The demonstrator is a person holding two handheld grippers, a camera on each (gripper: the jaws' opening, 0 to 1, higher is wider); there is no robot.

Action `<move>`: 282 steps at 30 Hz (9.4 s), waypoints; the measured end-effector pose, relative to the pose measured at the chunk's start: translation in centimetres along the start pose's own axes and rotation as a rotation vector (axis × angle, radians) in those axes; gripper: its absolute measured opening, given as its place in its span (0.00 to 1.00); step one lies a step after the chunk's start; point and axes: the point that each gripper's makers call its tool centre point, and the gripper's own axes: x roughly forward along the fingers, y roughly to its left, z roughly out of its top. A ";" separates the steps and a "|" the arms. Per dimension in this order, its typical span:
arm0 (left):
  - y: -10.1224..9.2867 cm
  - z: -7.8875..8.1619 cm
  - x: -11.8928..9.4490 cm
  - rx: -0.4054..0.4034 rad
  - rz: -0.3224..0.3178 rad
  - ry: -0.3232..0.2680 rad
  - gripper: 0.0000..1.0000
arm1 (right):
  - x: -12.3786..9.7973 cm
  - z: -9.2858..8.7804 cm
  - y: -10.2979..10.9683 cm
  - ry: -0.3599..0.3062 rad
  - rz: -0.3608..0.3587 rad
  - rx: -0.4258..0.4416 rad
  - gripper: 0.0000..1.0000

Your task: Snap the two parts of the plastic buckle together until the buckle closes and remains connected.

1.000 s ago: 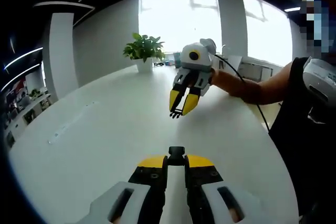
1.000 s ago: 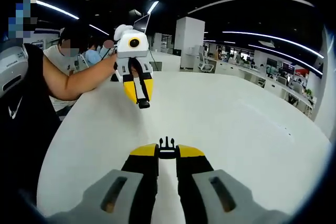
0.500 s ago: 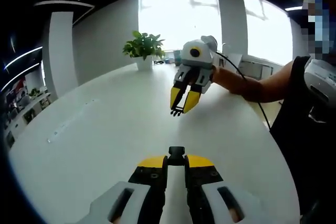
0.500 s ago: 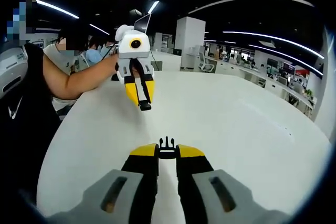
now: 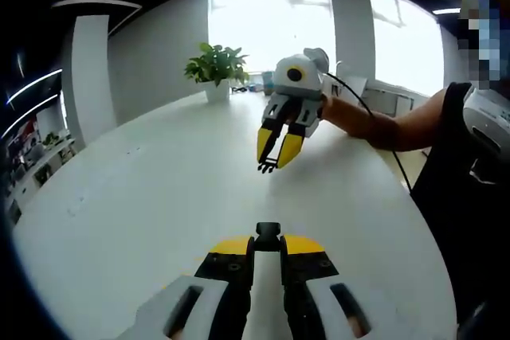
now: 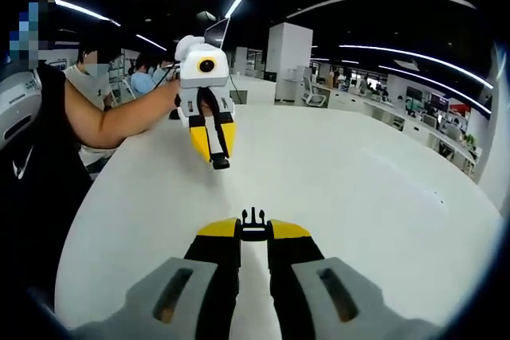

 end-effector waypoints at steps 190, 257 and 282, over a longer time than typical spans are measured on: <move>-0.8 -1.2 3.8 0.006 -0.055 0.010 0.11 | 2.3 -2.1 2.6 0.066 0.114 -0.016 0.12; -2.1 -0.6 4.8 0.027 -0.105 -0.024 0.12 | 3.0 -1.6 3.9 0.026 0.150 -0.046 0.12; -2.2 -0.5 5.0 0.030 -0.108 -0.025 0.12 | 3.2 -1.5 4.1 0.018 0.165 -0.030 0.12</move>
